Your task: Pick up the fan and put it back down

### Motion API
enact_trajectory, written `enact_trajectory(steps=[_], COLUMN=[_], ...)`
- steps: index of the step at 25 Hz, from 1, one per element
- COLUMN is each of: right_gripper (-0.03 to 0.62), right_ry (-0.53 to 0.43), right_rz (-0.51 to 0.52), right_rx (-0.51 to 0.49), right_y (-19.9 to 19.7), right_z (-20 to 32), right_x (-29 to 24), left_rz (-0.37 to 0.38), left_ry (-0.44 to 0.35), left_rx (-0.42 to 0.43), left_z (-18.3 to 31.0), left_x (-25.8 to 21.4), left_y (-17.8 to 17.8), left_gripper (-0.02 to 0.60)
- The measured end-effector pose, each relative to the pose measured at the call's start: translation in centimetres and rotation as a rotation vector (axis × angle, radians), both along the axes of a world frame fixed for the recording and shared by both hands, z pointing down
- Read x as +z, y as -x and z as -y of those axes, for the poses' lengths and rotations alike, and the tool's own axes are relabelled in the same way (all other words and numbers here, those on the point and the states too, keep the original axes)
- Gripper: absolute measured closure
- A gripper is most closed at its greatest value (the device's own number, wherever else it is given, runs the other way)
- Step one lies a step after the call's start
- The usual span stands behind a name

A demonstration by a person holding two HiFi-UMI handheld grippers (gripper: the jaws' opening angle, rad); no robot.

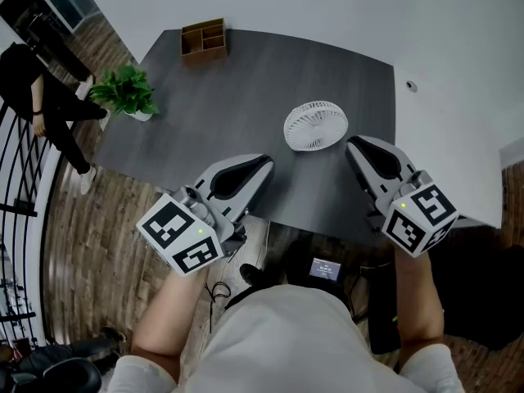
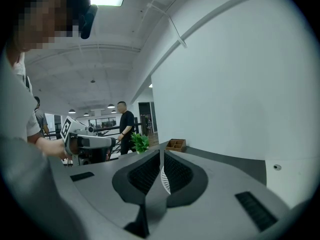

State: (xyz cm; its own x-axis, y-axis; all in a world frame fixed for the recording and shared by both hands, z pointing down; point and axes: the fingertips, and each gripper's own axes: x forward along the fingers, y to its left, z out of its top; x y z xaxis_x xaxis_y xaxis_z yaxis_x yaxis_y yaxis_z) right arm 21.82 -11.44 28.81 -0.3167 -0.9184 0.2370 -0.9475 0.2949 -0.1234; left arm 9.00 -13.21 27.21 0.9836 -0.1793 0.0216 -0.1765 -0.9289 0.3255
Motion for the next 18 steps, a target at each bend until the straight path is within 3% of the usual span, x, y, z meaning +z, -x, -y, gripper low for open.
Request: enact_trajectory(steps=[18], right_gripper=[0.56], right_ry=[0.014], right_rz=[0.022], right_rx=[0.006], right_y=[1.2], right_z=[-2.9], right_x=[0.3], left_rz=[0.014], left_ry=[0.02], left_rx=[0.002], left_z=[-2.4], left_x=[0.4], left_y=[2.4], left_gripper=[0.559])
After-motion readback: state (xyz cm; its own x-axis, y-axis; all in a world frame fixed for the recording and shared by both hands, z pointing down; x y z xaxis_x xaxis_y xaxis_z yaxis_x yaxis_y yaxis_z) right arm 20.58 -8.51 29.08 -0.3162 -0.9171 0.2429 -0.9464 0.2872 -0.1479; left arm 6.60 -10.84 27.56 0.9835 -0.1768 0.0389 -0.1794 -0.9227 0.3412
